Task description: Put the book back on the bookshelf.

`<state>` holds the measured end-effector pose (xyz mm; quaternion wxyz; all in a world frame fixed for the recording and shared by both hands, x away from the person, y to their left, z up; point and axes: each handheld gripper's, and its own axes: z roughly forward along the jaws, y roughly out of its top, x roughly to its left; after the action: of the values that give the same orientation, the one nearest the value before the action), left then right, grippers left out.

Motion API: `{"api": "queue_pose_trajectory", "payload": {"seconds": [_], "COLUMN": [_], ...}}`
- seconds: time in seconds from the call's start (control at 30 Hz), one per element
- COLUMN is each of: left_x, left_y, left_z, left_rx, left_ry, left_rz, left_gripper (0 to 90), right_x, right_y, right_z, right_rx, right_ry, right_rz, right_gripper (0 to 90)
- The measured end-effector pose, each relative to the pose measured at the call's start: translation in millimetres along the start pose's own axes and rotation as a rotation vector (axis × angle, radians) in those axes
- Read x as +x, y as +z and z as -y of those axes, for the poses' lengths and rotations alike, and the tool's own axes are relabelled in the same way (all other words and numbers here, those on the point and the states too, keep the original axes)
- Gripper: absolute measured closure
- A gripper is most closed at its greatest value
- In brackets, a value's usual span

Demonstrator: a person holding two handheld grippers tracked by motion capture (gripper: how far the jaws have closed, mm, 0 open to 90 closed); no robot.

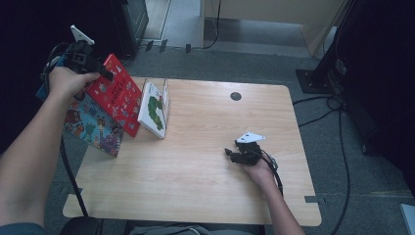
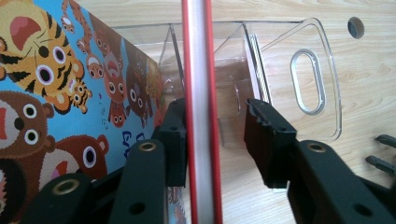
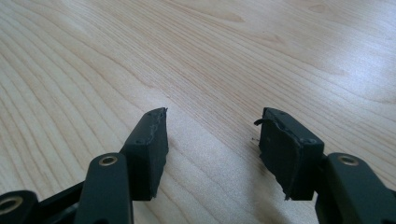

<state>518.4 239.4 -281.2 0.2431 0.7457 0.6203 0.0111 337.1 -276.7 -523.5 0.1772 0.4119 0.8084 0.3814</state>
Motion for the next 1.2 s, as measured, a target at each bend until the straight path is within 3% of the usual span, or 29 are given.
{"api": "queue_pose_trajectory", "payload": {"seconds": [0.33,0.67,0.83,0.93,1.2], "left_x": [9.9,8.7,11.4,10.2,-8.1], "left_y": [-9.8,-20.9,-36.6,-40.9,-49.3], "left_z": [3.8,7.2,13.1,16.1,28.5], "left_rx": [-0.021,-0.048,-0.085,-0.094,-0.117], "left_ry": [-0.038,-0.024,-0.031,-0.027,0.03], "left_rz": [0.024,0.002,0.039,0.044,0.078], "left_gripper": [49.2,46.9,46.1,46.2,44.9], "right_x": [0.3,0.8,0.9,1.0,1.0], "right_y": [-0.2,-0.2,-0.2,-0.1,0.3], "right_z": [0.3,0.3,0.3,0.4,0.3], "right_rx": [0.004,0.006,0.007,0.006,0.008], "right_ry": [-0.003,-0.001,0.0,-0.001,-0.008], "right_rz": [-0.007,0.0,-0.002,-0.002,-0.006], "right_gripper": [38.2,36.5,36.2,35.4,33.0]}}
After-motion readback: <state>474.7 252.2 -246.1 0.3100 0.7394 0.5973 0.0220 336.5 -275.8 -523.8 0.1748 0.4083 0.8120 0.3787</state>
